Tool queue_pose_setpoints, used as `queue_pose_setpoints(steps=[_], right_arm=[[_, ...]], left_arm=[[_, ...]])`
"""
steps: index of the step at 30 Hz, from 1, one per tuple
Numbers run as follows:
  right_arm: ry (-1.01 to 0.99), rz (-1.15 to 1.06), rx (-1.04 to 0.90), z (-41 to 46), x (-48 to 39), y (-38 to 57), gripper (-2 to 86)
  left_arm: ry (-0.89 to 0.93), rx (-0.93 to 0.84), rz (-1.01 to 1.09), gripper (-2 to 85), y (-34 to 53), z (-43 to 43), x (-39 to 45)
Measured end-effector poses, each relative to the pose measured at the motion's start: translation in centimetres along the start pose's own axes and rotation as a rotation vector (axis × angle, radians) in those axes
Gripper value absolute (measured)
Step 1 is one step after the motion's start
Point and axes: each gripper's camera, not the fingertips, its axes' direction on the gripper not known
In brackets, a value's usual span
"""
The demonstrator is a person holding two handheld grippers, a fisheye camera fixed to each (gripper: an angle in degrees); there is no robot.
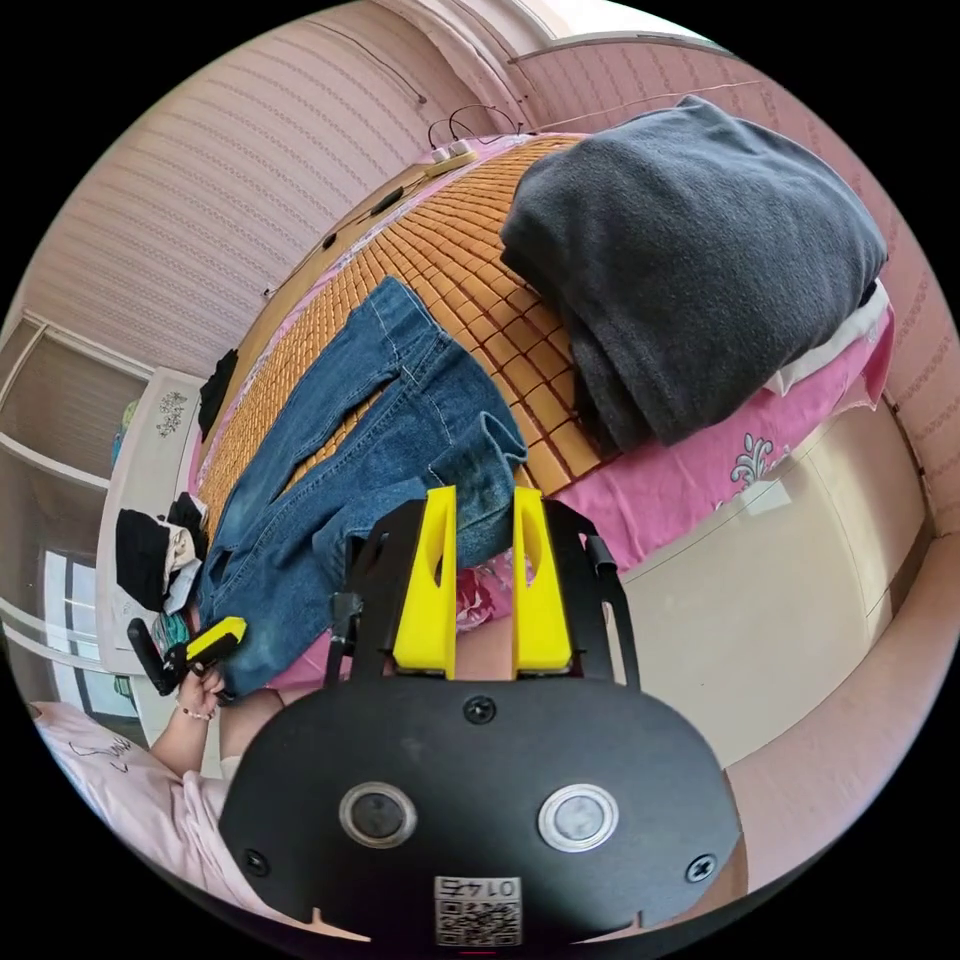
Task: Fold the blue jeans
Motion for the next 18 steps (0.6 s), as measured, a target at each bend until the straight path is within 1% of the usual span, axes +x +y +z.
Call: queue_pose_setpoints(steps=[3,5,6,8,10,12,13,15,16,18], right_arm=[[0.021,-0.026,0.035,-2.6,1.0,0.7,5.0],[0.097,-0.070,0.113,-6.0,1.8,1.3,4.9],[0.129,-0.067,0.116,-6.4,2.3,1.5,5.0],[0.226,-0.022,0.051,-5.8,5.4,2.0,6.8],[0.245,0.063,-0.031,-4.8,7.7,2.6,7.6],[0.228,0.106,0.003,-5.1,8.7,3.7,8.4],[0.200,0.144,0.056,-5.6,9.1,4.5,9.2],[0.140,0.203,0.084,-5.7,10.1,5.6,11.6],[0.105,0.245,0.077,-5.2,10.9,6.2,13.0],[0.050,0.297,0.051,-4.3,12.0,7.0,15.4]], left_arm=[[0.027,-0.051,0.015,2.9,0.4,0.1,-1.1],[0.059,-0.023,0.002,3.0,0.7,-1.5,-1.9],[0.063,-0.004,0.003,3.2,1.1,-2.8,-2.4],[0.064,0.018,-0.016,3.6,2.1,-4.9,-3.5],[0.068,0.037,-0.070,4.1,3.5,-7.3,-5.3],[0.060,0.077,-0.194,4.6,6.9,-11.4,-9.0],[0.056,0.093,-0.236,4.6,8.1,-12.6,-10.1],[0.027,0.166,-0.434,4.9,14.1,-17.4,-14.8],[0.015,0.183,-0.492,5.0,15.9,-18.6,-16.0],[-0.016,0.242,-0.735,6.0,24.1,-23.2,-20.5]])
